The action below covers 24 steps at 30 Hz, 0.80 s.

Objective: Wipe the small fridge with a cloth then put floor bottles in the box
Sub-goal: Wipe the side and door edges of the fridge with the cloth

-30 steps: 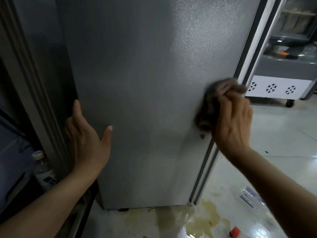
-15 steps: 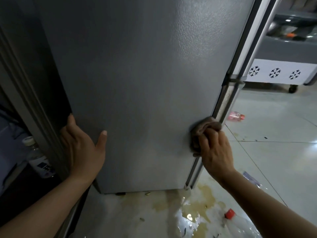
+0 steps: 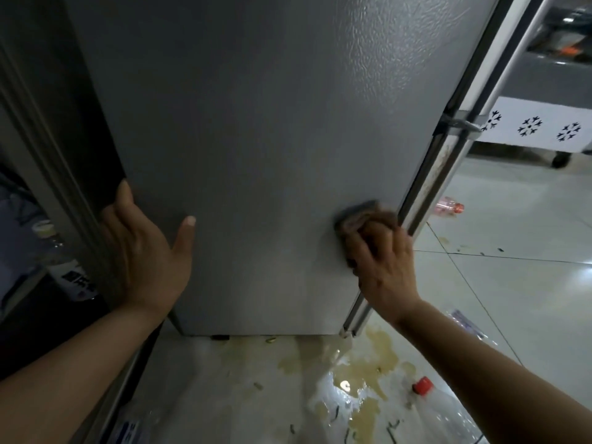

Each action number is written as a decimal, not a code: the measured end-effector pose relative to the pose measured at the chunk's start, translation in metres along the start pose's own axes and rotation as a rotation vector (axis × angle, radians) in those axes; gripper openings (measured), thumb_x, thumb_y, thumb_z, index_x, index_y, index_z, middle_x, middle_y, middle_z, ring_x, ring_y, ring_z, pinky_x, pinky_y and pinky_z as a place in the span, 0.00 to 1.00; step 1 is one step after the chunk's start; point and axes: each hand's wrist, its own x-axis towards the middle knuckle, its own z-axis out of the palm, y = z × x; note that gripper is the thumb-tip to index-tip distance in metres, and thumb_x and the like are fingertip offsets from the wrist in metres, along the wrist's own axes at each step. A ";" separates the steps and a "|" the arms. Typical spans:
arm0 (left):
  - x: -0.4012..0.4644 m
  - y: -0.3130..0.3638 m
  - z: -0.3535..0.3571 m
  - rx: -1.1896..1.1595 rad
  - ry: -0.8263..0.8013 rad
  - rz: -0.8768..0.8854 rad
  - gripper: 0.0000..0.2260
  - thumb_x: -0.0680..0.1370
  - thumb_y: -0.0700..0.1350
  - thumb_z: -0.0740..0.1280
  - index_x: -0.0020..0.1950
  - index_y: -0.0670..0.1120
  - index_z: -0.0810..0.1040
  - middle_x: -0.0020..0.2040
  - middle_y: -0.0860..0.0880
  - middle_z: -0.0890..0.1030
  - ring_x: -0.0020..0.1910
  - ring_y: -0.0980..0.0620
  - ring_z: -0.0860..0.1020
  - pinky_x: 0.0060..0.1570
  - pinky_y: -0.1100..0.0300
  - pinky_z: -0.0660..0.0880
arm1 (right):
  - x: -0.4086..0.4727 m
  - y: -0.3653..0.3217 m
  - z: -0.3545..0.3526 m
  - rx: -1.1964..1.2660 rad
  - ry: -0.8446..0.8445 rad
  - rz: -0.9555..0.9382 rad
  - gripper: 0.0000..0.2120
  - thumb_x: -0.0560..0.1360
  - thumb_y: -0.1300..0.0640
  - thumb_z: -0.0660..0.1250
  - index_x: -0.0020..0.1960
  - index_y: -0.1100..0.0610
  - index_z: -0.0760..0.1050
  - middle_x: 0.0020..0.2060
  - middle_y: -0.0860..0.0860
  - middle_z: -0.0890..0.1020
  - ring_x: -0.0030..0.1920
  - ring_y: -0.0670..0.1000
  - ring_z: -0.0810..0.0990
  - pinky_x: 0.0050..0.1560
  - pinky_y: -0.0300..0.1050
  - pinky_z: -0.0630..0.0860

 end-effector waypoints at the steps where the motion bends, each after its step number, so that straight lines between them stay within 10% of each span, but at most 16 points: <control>1: 0.000 0.001 0.000 0.011 0.003 0.002 0.37 0.72 0.53 0.67 0.74 0.44 0.52 0.66 0.35 0.64 0.65 0.38 0.64 0.65 0.42 0.63 | -0.011 -0.002 0.002 -0.031 -0.117 -0.186 0.28 0.65 0.63 0.72 0.63 0.55 0.68 0.53 0.56 0.69 0.45 0.57 0.67 0.45 0.50 0.65; 4: -0.001 0.003 -0.001 -0.012 -0.011 -0.011 0.37 0.72 0.52 0.69 0.74 0.44 0.52 0.66 0.36 0.63 0.65 0.39 0.63 0.66 0.43 0.63 | -0.023 -0.009 0.000 -0.104 -0.289 -0.456 0.24 0.68 0.61 0.70 0.63 0.53 0.72 0.51 0.52 0.76 0.44 0.53 0.70 0.43 0.47 0.69; 13: 0.000 0.007 -0.004 -0.064 0.013 -0.027 0.37 0.70 0.49 0.72 0.72 0.43 0.57 0.65 0.37 0.66 0.64 0.41 0.64 0.62 0.51 0.61 | 0.071 -0.037 0.001 0.075 0.212 0.126 0.23 0.73 0.60 0.62 0.66 0.54 0.64 0.59 0.55 0.66 0.49 0.57 0.67 0.47 0.49 0.62; 19: 0.002 0.008 -0.008 -0.091 -0.048 -0.063 0.36 0.71 0.46 0.71 0.73 0.46 0.55 0.67 0.40 0.62 0.66 0.40 0.65 0.65 0.46 0.65 | 0.009 -0.072 0.029 -0.016 -0.176 -0.503 0.19 0.76 0.64 0.57 0.65 0.53 0.70 0.57 0.53 0.74 0.48 0.54 0.72 0.49 0.49 0.66; 24: 0.003 -0.008 -0.022 -0.226 -0.159 -0.011 0.35 0.72 0.39 0.69 0.73 0.53 0.54 0.67 0.46 0.63 0.64 0.48 0.67 0.64 0.52 0.67 | 0.062 -0.066 0.004 0.061 -0.014 -0.321 0.23 0.74 0.64 0.60 0.69 0.55 0.65 0.59 0.55 0.69 0.49 0.56 0.69 0.49 0.49 0.63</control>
